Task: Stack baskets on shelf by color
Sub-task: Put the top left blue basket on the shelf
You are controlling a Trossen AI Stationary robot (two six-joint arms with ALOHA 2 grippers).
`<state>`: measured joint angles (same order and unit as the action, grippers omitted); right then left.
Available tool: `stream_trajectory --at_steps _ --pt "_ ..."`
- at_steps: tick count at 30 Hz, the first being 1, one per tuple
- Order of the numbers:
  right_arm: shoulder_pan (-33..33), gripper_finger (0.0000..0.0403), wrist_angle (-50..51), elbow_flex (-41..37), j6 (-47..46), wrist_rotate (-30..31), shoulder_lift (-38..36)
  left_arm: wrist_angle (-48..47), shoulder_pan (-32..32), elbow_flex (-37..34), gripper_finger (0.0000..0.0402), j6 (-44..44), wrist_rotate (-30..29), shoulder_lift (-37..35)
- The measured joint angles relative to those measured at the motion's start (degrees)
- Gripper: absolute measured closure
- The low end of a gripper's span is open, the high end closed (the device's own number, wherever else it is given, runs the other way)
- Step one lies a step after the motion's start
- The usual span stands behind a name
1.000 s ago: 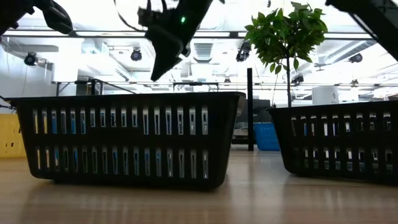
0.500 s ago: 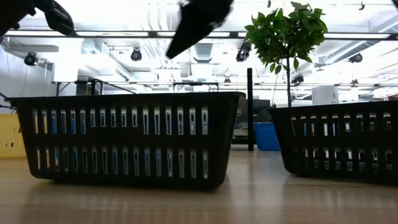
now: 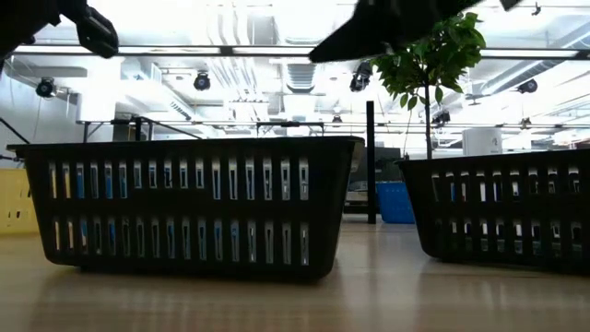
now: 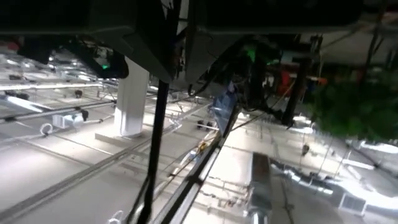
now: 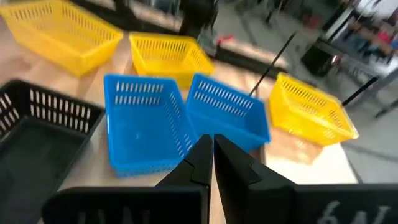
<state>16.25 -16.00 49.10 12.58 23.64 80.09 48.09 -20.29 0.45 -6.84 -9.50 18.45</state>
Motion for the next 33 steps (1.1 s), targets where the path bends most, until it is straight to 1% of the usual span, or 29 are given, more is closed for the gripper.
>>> stream_trajectory --at_steps 2,5,8,11,14,19,20,23,24,26,30,33 --pt "0.0 0.0394 -6.5 -4.3 1.6 -0.2 -2.5 -0.1 0.0 0.4 0.0375 -1.6 -1.6 2.2" --pt "-0.1 0.0394 -14.7 -9.4 4.4 -3.1 -5.5 0.0 0.0 2.6 0.0375 -1.9 -3.0 6.1" --pt "0.0 0.0394 -20.4 -12.6 6.6 -4.6 -8.0 0.4 0.0 5.2 0.0375 -2.0 -3.3 9.9" --pt "0.0 0.0394 -21.0 -14.2 8.0 -4.7 -10.5 0.7 0.0 8.4 0.0375 -2.1 -3.3 13.5" --pt "0.0 0.0394 -20.8 -15.5 9.6 -4.7 -12.9 0.9 0.0 11.6 0.0375 -3.4 -3.4 18.8" --pt "0.0 0.0394 -21.2 -18.1 10.9 -8.2 -18.0 -0.1 0.0 17.2 0.0375 -5.0 -3.4 28.2" --pt "0.0 0.0394 -21.2 -18.6 10.9 -8.9 -19.0 -1.6 0.0 18.2 0.0375 -5.3 -3.4 30.2" --pt "0.0 0.0394 -22.4 -20.3 11.5 -9.2 -21.5 -6.5 0.0 22.4 0.0375 -9.9 -3.4 35.0" --pt "0.0 0.0394 -22.4 -20.8 11.7 -9.2 -22.2 -9.6 0.0 23.9 0.0375 -11.2 -3.4 36.1" --pt "0.0 0.0394 -22.4 -21.6 12.1 -9.2 -23.7 -19.1 0.0 27.3 0.0375 -13.6 -3.4 38.4" --pt "0.0 0.0394 -22.0 -22.4 13.0 -9.3 -25.0 -45.0 0.0 36.1 0.0375 -20.7 -3.2 42.1" --pt "0.0 0.0394 -22.0 -22.6 13.4 -9.9 -25.0 -65.1 0.0 42.9 0.0375 -22.3 -2.4 45.4"
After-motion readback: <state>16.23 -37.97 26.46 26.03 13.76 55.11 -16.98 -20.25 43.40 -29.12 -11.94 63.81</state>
